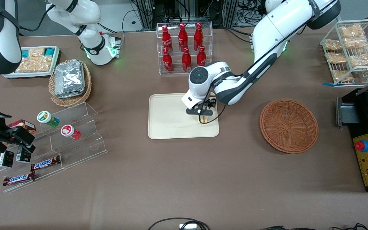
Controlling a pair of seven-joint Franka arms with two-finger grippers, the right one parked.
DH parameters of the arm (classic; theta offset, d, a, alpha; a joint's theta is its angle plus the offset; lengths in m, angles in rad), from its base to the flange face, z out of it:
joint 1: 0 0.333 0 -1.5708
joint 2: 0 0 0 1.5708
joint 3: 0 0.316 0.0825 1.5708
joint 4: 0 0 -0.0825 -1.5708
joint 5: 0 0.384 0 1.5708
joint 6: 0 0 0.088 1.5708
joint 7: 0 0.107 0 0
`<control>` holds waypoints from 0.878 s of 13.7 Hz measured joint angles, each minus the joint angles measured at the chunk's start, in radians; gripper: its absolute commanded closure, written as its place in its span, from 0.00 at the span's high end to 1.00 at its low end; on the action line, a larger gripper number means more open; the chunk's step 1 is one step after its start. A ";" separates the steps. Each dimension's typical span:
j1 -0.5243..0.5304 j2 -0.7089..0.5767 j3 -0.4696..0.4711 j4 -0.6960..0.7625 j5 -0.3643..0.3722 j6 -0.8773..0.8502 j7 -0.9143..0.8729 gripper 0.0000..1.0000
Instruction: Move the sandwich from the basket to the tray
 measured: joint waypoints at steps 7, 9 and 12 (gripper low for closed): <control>0.102 -0.021 0.003 0.172 0.000 -0.198 -0.031 1.00; 0.144 -0.032 0.003 0.215 0.000 -0.277 -0.040 1.00; 0.208 -0.069 0.003 0.285 0.000 -0.409 -0.041 1.00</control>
